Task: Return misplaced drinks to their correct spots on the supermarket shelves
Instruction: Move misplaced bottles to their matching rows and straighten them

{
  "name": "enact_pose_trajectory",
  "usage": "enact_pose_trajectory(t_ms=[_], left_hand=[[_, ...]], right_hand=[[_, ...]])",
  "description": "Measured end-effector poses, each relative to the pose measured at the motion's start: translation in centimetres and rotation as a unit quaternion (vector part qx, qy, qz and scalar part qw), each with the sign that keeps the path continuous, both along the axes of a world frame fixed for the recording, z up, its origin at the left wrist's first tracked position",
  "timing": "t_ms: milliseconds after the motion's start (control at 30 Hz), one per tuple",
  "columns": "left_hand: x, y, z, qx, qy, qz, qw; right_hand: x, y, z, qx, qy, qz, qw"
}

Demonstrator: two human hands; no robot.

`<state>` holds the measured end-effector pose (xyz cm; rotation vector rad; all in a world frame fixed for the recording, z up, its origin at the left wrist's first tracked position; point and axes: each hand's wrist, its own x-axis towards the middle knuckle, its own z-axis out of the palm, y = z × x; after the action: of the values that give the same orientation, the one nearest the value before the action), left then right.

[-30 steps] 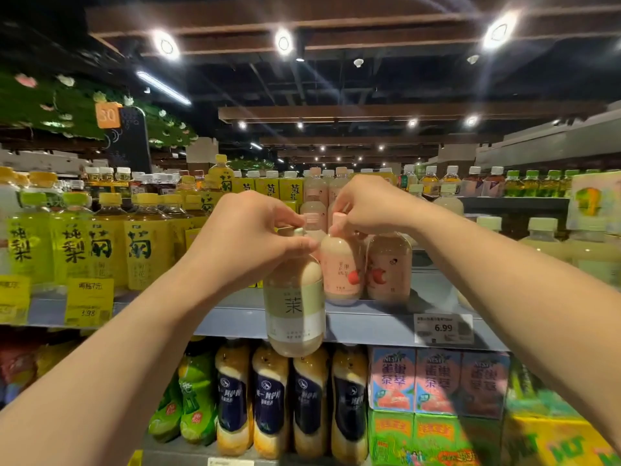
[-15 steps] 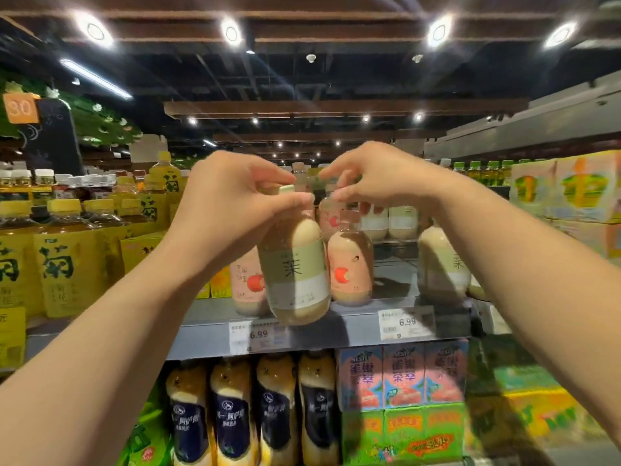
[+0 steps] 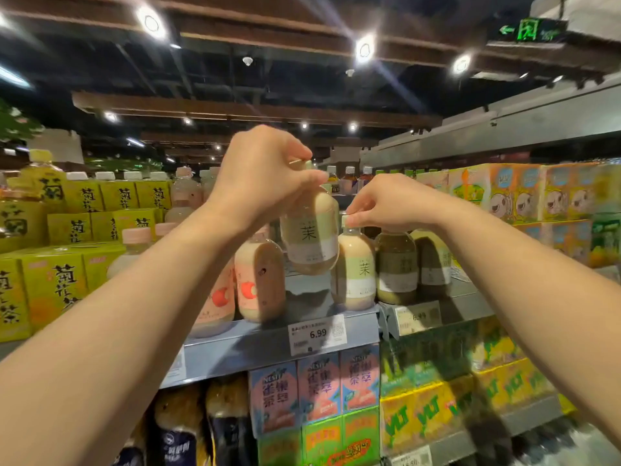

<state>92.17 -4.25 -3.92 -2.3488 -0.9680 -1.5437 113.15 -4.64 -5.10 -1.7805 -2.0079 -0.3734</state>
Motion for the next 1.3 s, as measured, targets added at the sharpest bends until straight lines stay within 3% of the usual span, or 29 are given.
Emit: enact_pose_trajectory(t_ms=[233, 467, 867, 1133, 1300], left_hand=[[1.9, 2.8, -1.4, 0.029, 0.121, 0.078, 0.989], [3.2, 4.2, -3.6, 0.000, 0.209, 0.128, 0.969], [2.9, 3.7, -2.8, -0.064, 0.234, 0.108, 0.964], [3.0, 3.3, -3.4, -0.041, 0.242, 0.172, 0.954], [2.8, 1.1, -4.2, -0.069, 0.214, 0.161, 0.961]], right_hand=[[0.9, 0.6, -0.7, 0.006, 0.000, 0.036, 0.999], [1.5, 0.8, -1.3, 0.018, 0.016, 0.053, 0.998], [1.7, 1.0, -1.6, 0.031, 0.066, 0.075, 0.995], [1.3, -0.2, -3.2, 0.044, 0.078, 0.060, 0.994], [1.3, -2.0, -4.2, 0.098, 0.096, 0.053, 0.989]])
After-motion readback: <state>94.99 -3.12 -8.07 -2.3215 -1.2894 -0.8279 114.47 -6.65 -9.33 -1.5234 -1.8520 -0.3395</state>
